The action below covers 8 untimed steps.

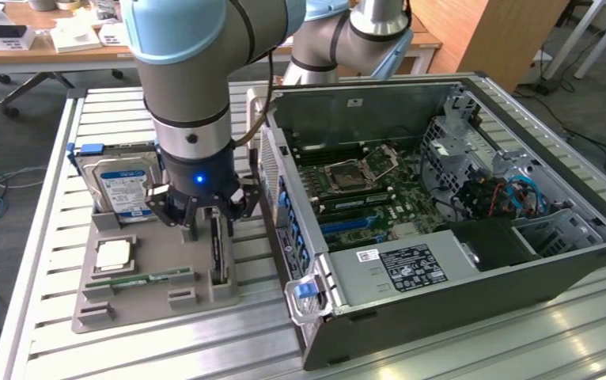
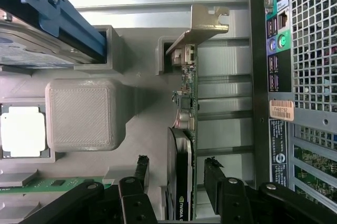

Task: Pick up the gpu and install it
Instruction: 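Pick up the gpu and move the gpu toward the slot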

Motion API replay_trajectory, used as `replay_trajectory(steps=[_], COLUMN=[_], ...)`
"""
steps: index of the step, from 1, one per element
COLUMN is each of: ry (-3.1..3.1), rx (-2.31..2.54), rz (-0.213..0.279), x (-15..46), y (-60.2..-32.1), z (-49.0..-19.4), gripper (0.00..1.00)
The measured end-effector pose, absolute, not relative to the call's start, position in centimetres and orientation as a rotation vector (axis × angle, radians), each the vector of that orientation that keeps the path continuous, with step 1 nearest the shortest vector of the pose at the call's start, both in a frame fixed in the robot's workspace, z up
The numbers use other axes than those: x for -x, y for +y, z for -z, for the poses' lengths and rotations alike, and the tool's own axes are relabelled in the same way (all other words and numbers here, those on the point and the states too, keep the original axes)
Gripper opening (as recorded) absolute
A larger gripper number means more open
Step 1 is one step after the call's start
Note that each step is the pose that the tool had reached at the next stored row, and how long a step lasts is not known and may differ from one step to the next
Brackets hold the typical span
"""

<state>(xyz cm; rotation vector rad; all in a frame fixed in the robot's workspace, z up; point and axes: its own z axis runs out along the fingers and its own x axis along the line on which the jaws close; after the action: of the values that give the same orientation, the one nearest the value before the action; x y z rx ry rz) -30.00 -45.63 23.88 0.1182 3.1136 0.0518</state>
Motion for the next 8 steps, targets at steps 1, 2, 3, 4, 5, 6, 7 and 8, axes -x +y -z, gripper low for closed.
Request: replay_trajectory(steps=[1,2,3,4,5,6,7,8], ry=[3.114,3.113,3.113,3.113,3.114,3.114,3.114,3.114], rx=[-0.118,-0.118,-0.118,-0.118,-0.118,-0.118,-0.118,-0.118], rz=[-0.052,-0.052,-0.052,-0.052,-0.052,-0.052,-0.052,-0.052], x=[30.0,30.0,30.0,30.0,30.0,30.0,30.0,30.0], y=[-45.63,-45.63,-45.63,-45.63,-45.63,-45.63,-45.63,-45.63], z=[-23.8,-23.79,-23.77,-23.75,-23.73,-23.71,-23.7,-23.69], gripper=[0.55,0.55,0.55,0.55,0.55,0.55,0.55,0.55])
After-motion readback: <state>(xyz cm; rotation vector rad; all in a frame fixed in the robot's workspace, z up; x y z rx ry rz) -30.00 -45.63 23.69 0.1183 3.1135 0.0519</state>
